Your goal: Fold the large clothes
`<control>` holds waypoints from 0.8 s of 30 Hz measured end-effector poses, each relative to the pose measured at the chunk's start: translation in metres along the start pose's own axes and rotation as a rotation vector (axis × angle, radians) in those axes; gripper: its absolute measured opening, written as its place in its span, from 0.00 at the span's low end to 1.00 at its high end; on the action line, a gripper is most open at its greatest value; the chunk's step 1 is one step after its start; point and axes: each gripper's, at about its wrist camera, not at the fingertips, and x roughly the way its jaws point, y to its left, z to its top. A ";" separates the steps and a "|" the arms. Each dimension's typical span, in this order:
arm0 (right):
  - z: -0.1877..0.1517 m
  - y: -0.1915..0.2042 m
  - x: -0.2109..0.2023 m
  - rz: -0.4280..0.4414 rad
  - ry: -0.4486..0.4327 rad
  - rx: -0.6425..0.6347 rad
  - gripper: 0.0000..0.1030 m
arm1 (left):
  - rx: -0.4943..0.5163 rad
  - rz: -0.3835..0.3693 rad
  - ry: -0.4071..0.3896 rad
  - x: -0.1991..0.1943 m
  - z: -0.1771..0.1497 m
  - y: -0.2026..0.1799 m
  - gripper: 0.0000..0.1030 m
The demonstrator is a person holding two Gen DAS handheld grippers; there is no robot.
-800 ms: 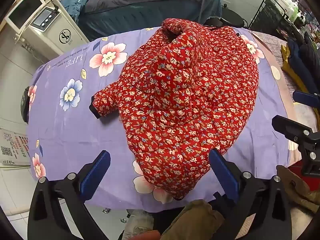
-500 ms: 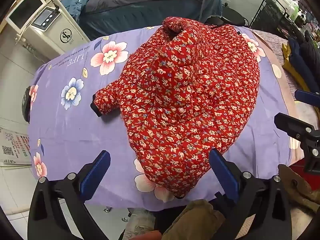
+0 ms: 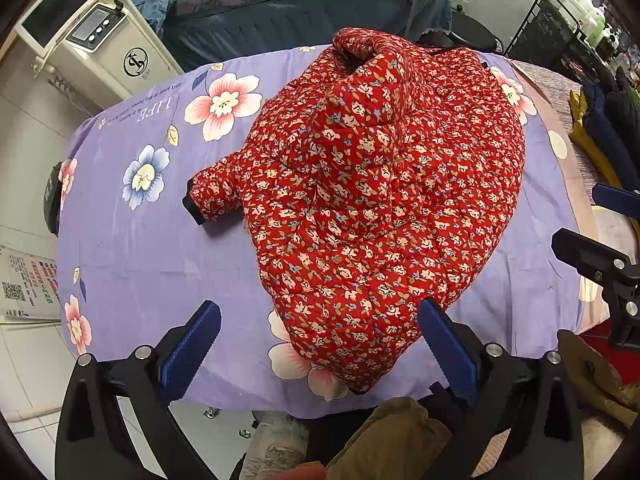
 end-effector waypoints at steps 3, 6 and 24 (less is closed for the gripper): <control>0.000 -0.001 0.001 0.001 0.004 0.001 0.88 | 0.002 -0.002 0.005 0.003 0.001 -0.001 0.94; 0.000 -0.003 0.002 0.002 0.004 0.004 0.88 | 0.005 -0.002 0.006 0.003 0.001 -0.002 0.94; 0.003 -0.006 0.004 0.006 0.009 0.005 0.88 | 0.000 0.008 0.018 0.004 0.006 -0.003 0.94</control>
